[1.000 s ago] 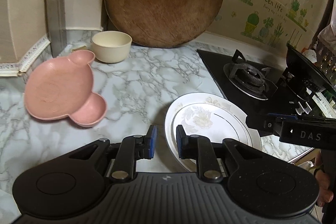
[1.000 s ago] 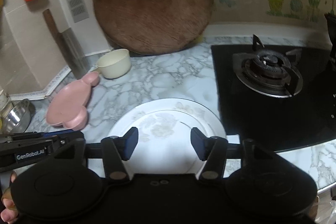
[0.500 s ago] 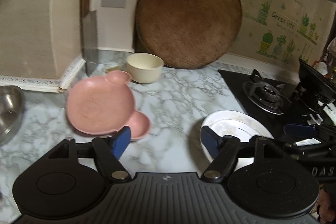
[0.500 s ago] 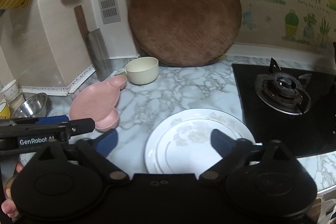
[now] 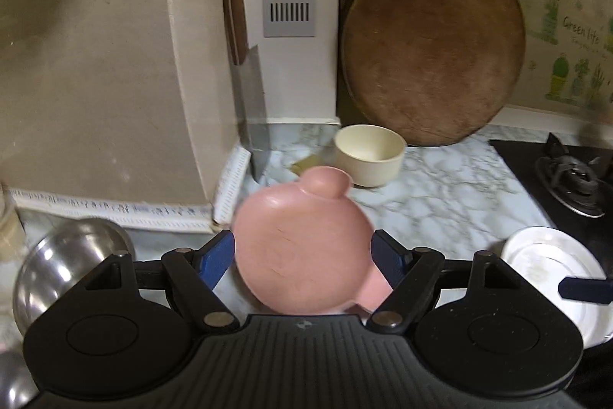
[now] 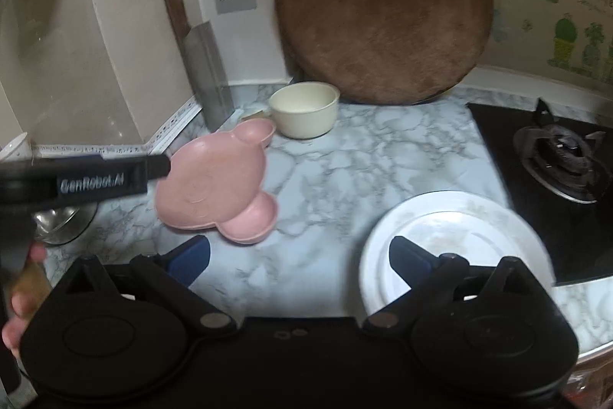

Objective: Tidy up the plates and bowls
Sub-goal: 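Move both tools to the pink bear-shaped plate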

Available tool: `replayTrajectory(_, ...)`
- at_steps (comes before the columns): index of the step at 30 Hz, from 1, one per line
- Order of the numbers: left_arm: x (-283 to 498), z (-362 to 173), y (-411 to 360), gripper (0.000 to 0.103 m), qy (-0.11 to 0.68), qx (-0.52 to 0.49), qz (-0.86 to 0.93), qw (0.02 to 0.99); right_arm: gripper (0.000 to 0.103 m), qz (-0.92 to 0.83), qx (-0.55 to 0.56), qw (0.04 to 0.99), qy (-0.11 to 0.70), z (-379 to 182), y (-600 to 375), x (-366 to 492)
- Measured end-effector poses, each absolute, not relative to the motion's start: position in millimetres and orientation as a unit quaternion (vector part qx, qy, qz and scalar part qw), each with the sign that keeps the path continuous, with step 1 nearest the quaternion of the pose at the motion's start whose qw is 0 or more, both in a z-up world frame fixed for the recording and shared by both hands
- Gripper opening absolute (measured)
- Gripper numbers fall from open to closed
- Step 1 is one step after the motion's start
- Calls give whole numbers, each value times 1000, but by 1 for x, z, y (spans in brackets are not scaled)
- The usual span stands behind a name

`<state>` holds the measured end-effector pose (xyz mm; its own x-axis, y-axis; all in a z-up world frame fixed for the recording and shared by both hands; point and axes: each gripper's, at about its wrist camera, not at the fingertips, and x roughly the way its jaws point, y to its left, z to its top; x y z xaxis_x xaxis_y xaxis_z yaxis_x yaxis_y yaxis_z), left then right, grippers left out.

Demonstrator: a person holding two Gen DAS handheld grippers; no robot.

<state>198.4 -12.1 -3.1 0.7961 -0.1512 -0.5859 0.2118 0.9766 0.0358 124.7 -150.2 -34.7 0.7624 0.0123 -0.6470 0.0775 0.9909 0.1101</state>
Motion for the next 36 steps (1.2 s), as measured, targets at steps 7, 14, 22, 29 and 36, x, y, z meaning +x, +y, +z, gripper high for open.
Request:
replayTrajectory(7,229,-11,-9,78,308,85,-88,943,95,-26,76,920,384,-53,-125,167)
replayTrajectory(14,250,-16,-2,78,315,90,-83,941,86,-18,125,895,427,-68,-98,198)
replayTrajectory(22,259,-4,7,78,300,78,-82,947,77,-55,247,845,470,-84,-91,237)
replayTrajectory(29,260,-1,9,78,297,71,-90,948,50,-78,314,805,497,-104,-93,256)
replayTrajectory(36,260,-3,11,78,301,69,-91,947,28,-89,355,787,497,-111,-98,267)
